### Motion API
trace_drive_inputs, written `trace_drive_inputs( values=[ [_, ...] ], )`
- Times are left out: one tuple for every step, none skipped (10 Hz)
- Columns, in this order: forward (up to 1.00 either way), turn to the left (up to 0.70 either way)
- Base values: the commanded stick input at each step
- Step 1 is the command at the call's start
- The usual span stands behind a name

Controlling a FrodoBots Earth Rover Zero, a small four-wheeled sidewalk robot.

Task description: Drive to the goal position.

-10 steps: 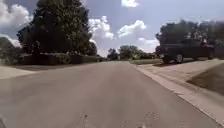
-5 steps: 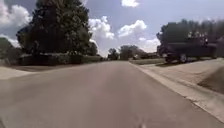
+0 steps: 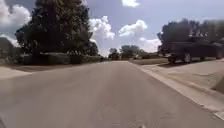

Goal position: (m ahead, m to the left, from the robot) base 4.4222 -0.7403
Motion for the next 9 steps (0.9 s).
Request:
trace_drive_inputs(
  values=[
    [0.7,-0.35],
    [0.7,-0.06],
    [0.7,0.0],
    [0.7,0.0],
    [0.7,0.0],
    [0.7,0.0],
    [0.7,0.0],
    [0.7,0.0],
    [0.7,0.0]
  ],
)
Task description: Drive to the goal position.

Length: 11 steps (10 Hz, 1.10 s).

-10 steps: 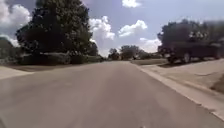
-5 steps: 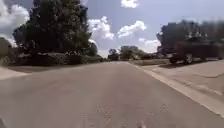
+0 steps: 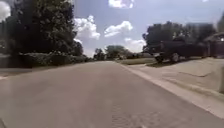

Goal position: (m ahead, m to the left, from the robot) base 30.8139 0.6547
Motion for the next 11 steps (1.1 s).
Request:
trace_drive_inputs(
  values=[
    [0.7,0.0],
    [0.7,0.0],
    [0.7,0.0],
    [0.7,0.0],
    [0.7,0.0],
    [0.7,0.0],
    [0.7,0.0],
    [0.7,0.0],
    [0.7,0.0],
    [0.7,0.0],
    [0.7,0.0]
  ],
)
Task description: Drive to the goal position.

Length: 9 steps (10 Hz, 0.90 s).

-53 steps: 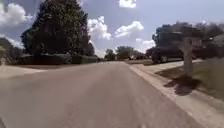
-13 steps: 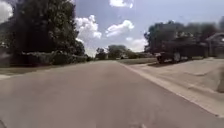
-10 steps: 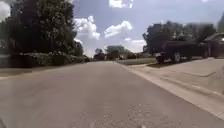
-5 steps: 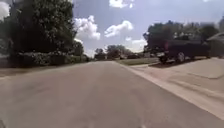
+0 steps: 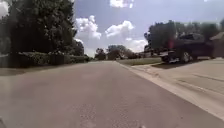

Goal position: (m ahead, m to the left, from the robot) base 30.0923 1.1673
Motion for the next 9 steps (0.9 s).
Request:
trace_drive_inputs(
  values=[
    [0.7,0.0],
    [0.7,0.0],
    [0.7,0.0],
    [0.7,0.0],
    [0.7,0.0],
    [0.7,0.0],
    [0.7,0.0],
    [0.7,0.0],
    [0.7,0.0]
  ],
)
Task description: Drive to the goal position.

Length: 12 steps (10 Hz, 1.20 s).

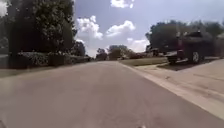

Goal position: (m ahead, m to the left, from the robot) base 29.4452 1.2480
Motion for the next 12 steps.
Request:
trace_drive_inputs(
  values=[
    [0.7,0.0],
    [0.7,0.0],
    [0.7,0.0],
    [0.7,-0.32],
    [0.7,-0.35],
    [0.7,-0.35],
    [0.7,-0.35],
    [0.7,-0.35],
    [0.7,-0.02],
    [0.7,0.0],
    [0.7,0.0],
    [0.7,0.0]
  ],
)
